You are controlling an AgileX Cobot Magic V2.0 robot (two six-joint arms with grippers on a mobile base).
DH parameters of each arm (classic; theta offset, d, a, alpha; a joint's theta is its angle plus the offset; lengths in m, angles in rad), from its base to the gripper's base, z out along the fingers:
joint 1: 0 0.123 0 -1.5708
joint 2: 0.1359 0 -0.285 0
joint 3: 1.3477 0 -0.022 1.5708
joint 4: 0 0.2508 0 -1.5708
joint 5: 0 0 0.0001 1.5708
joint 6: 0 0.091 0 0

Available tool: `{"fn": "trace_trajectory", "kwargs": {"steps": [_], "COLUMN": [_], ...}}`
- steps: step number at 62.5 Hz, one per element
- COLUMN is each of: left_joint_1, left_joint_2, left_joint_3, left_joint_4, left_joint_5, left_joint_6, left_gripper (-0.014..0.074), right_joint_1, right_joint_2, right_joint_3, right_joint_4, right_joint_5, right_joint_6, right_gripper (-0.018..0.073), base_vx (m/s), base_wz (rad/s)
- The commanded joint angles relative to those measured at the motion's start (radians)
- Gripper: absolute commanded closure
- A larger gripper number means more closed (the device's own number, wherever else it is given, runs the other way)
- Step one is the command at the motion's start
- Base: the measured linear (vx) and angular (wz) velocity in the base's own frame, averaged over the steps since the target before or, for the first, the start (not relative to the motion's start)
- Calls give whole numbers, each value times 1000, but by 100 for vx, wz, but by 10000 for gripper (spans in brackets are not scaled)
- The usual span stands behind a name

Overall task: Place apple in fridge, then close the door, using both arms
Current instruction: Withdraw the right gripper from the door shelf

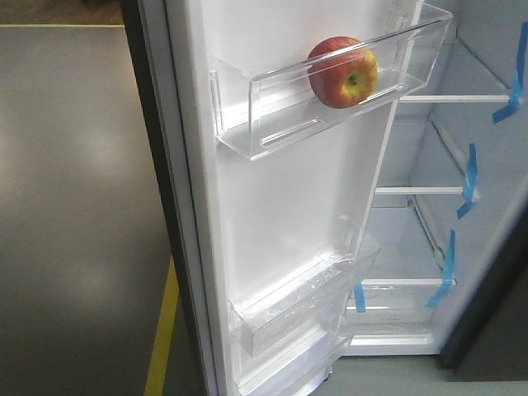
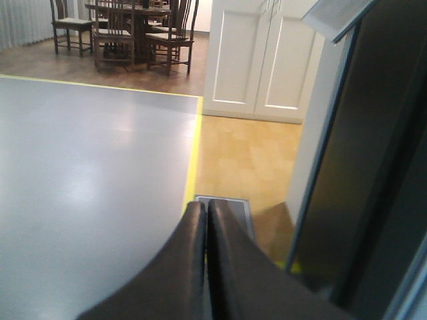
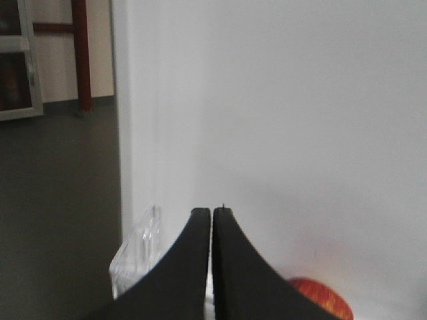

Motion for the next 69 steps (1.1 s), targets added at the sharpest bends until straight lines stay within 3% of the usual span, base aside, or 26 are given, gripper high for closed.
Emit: {"fn": "trace_trajectory", "kwargs": {"steps": [1,23,31,39,52,59,69], "left_joint_1": [-3,-3,-3,-3,-3,-3,-3], "left_joint_2": [-16,-16,-16,-16,-16,-16,26], "left_joint_3": [22,22,22,22,-5,-113,-321], "left_joint_4": [-135,-504,-697,-860,-1195,-1237,-1237], "left_joint_5": [-96,-106,-129,-132,-113,-107,-222], "left_joint_6": [-11,-11,-11,-11,-6,21,160], "left_gripper": [603,603,603,603,603,603,603], "right_joint_1": [-4,-4,-4,-4,-4,-4,-4], "right_joint_2": [-117,-625,-815,-977,-1145,-1171,-1171], "right_joint_3": [89,715,878,995,1113,1136,1136], "right_joint_4": [-53,-76,-98,-175,-348,-353,-350], "right_joint_5": [-52,-225,-303,-375,-366,-364,-370], "right_joint_6": [39,73,125,246,461,489,489], "right_gripper": [564,564,564,564,564,564,564], "base_vx": [0,0,0,0,0,0,0], "base_wz": [0,0,0,0,0,0,0]}}
